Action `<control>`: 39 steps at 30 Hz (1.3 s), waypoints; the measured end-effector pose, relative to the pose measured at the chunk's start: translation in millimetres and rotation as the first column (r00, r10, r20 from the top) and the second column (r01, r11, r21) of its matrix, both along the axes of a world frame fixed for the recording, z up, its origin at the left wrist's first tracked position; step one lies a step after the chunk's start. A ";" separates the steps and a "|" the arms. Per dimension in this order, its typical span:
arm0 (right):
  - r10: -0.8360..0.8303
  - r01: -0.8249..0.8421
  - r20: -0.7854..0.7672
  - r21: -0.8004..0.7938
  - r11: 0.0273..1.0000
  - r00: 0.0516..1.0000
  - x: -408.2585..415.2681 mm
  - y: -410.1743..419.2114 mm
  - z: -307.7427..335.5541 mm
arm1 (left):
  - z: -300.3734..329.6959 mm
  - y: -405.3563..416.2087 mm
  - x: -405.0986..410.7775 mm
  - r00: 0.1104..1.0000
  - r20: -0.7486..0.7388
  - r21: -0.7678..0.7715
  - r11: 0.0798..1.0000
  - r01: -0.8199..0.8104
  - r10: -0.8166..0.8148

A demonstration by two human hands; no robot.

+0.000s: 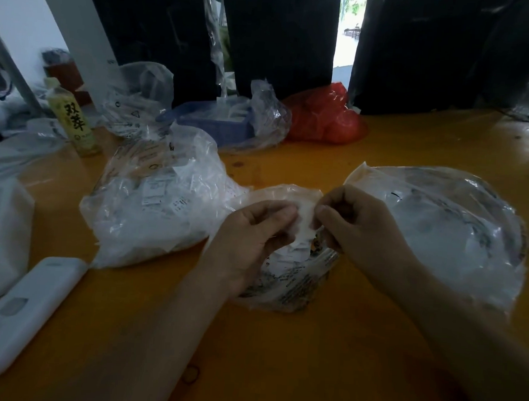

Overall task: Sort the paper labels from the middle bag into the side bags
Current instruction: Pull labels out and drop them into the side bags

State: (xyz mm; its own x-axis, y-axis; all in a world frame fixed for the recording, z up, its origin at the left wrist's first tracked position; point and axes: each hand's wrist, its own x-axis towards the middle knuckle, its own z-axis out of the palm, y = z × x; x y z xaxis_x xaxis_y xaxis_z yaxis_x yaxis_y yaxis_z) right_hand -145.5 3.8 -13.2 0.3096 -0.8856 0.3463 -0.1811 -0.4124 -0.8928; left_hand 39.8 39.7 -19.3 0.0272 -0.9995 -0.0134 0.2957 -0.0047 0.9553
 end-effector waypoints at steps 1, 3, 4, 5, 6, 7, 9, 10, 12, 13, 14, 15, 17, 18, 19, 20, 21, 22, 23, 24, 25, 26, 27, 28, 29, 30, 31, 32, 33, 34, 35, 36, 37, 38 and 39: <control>-0.004 0.004 -0.006 -0.004 1.000 1.000 0.0 0.0 -0.3 | 0.6 0.5 -0.2 1.000 -0.009 0.007 1.000 -0.003 0.003; -0.024 0.024 -0.006 -0.018 1.000 1.000 -0.6 0.2 1.2 | 0.2 0.8 -0.7 1.000 -0.015 0.025 0.999 -0.025 0.025; -0.048 0.048 -0.012 -0.030 0.998 0.999 -1.2 -0.1 2.9 | -0.3 0.9 -1.2 0.999 -0.012 0.033 0.999 -0.041 0.042; -0.075 0.074 -0.022 -0.043 0.996 0.997 -2.4 -0.9 4.3 | -1.1 0.9 -1.7 0.998 -0.004 0.040 0.998 -0.058 0.058; -0.097 0.095 -0.032 -0.048 0.994 0.995 -3.5 -1.1 6.3 | -1.9 0.9 -2.5 0.997 0.009 0.043 0.997 -0.071 0.071; -0.110 0.109 -0.035 -0.047 0.993 0.993 -4.5 -1.7 7.6 | -2.7 0.8 -3.2 0.997 0.021 0.043 0.996 -0.079 0.078; -0.110 0.110 -0.028 -0.014 0.994 0.994 -6.1 -1.8 9.3 | -3.6 1.3 -4.7 0.996 0.034 0.041 0.996 -0.079 0.077; -0.100 0.100 -0.014 0.016 0.995 0.995 -6.6 -1.4 10.1 | -3.7 1.3 -5.1 0.996 0.041 0.041 0.996 -0.079 0.077; -0.076 0.073 0.036 0.089 0.993 0.996 -7.1 0.1 11.6 | -2.9 1.6 -5.4 0.994 0.055 0.045 0.995 -0.093 0.090; -0.074 0.066 0.065 0.121 0.990 0.995 -8.3 -0.1 12.3 | -2.7 1.6 -5.1 0.994 0.056 0.046 0.994 -0.098 0.095; -0.088 0.076 0.083 0.142 0.987 0.993 -9.3 0.1 14.2 | -2.3 1.4 -4.6 0.994 0.051 0.047 0.994 -0.101 0.098; -0.119 0.108 0.077 0.134 0.985 0.990 -11.0 -1.2 15.7 | -1.7 1.2 -3.5 0.994 0.036 0.048 0.993 -0.107 0.106; -0.260 0.260 -0.042 0.004 0.966 0.965 -18.5 -6.2 19.5 | 0.6 1.0 -1.2 0.990 -0.022 0.049 0.989 -0.138 0.140; -0.367 0.349 -0.167 -0.125 0.929 0.915 -25.0 -10.6 22.6 | 1.3 0.3 0.6 0.986 -0.051 0.044 0.986 -0.158 0.161; -0.474 0.396 -0.336 -0.277 0.875 0.814 -33.3 -15.8 24.9 | 1.7 -0.4 2.3 0.981 -0.078 0.039 0.983 -0.178 0.180; -0.563 0.400 -0.499 -0.402 0.824 0.659 -41.6 -20.2 27.4 | 2.3 -0.7 3.7 0.975 -0.109 0.033 0.981 -0.190 0.193; -0.618 0.391 -0.616 -0.479 0.786 0.488 -50.0 -26.3 27.8 | 2.9 -0.9 5.4 0.970 -0.142 0.027 0.980 -0.196 0.198; -0.647 0.394 -0.675 -0.519 0.758 0.355 -57.5 -30.7 27.4 | 3.2 -1.2 6.6 0.965 -0.172 0.024 0.980 -0.196 0.198; -0.651 0.398 -0.711 -0.534 0.746 0.266 -63.2 -32.8 25.9 | 3.2 -1.7 7.4 0.959 -0.200 0.024 0.980 -0.198 0.198; -0.632 0.398 -0.744 -0.525 0.753 0.215 -65.5 -31.6 25.4 | 3.2 -2.1 8.1 0.952 -0.229 0.027 0.979 -0.201 0.202; -0.613 0.395 -0.774 -0.520 0.757 0.156 -68.1 -31.9 22.1 | 3.0 -2.8 9.0 0.945 -0.253 0.032 0.978 -0.206 0.208; -0.601 0.380 -0.790 -0.523 0.763 0.118 -70.2 -31.8 18.4 | 2.3 -3.7 9.4 0.940 -0.270 0.036 0.977 -0.208 0.210; -0.586 0.354 -0.806 -0.525 0.774 0.084 -72.3 -34.4 14.6 | 1.7 -4.7 9.7 0.937 -0.281 0.038 0.978 -0.206 0.208; -0.568 0.336 -0.819 -0.513 0.790 0.086 -72.1 -37.3 13.2 | 1.6 -4.8 9.5 0.936 -0.288 0.036 0.979 -0.200 0.202; -0.541 0.334 -0.833 -0.481 0.810 0.113 -70.7 -40.2 11.8 | 1.7 -5.0 9.3 0.936 -0.296 0.033 0.981 -0.192 0.193; -0.504 0.345 -0.849 -0.430 0.834 0.159 -68.0 -44.3 10.3 | 2.2 -4.7 8.7 0.935 -0.305 0.026 0.983 -0.184 0.183; -0.481 0.341 -0.850 -0.396 0.853 0.216 -61.4 -45.4 10.8 | 2.4 -4.3 8.2 0.935 -0.307 0.016 0.984 -0.179 0.175; -0.512 0.308 -0.807 -0.426 0.850 0.295 -52.9 -43.5 10.7 | 2.5 -4.0 7.6 0.937 -0.304 0.012 0.984 -0.177 0.172; -0.558 0.254 -0.713 -0.498 0.829 0.424 -43.0 -38.6 8.1 | 2.4 -4.2 7.5 0.938 -0.298 0.014 0.983 -0.181 0.176; -0.541 0.188 -0.614 -0.544 0.818 0.575 -30.3 -29.9 6.0 | 2.1 -4.0 7.4 0.939 -0.293 0.017 0.983 -0.180 0.177; -0.438 0.103 -0.572 -0.523 0.846 0.694 -17.2 -19.4 5.1 | 1.6 -4.0 7.6 0.942 -0.290 0.019 0.985 -0.173 0.171; -0.303 -0.004 -0.577 -0.469 0.883 0.759 -5.7 -10.7 3.6 | 1.4 -3.6 7.8 0.945 -0.287 0.020 0.987 -0.161 0.160; -0.195 -0.102 -0.623 -0.409 0.907 0.757 3.1 -8.5 -1.8 | 1.5 -3.1 8.2 0.947 -0.282 0.024 0.988 -0.150 0.151; -0.153 -0.165 -0.682 -0.378 0.911 0.715 10.2 -10.0 -8.1 | 1.9 -2.8 8.4 0.949 -0.281 0.029 0.989 -0.142 0.144; -0.160 -0.189 -0.718 -0.379 0.906 0.677 13.7 -13.8 -15.2 | 2.3 -2.8 8.5 0.949 -0.282 0.034 0.990 -0.138 0.142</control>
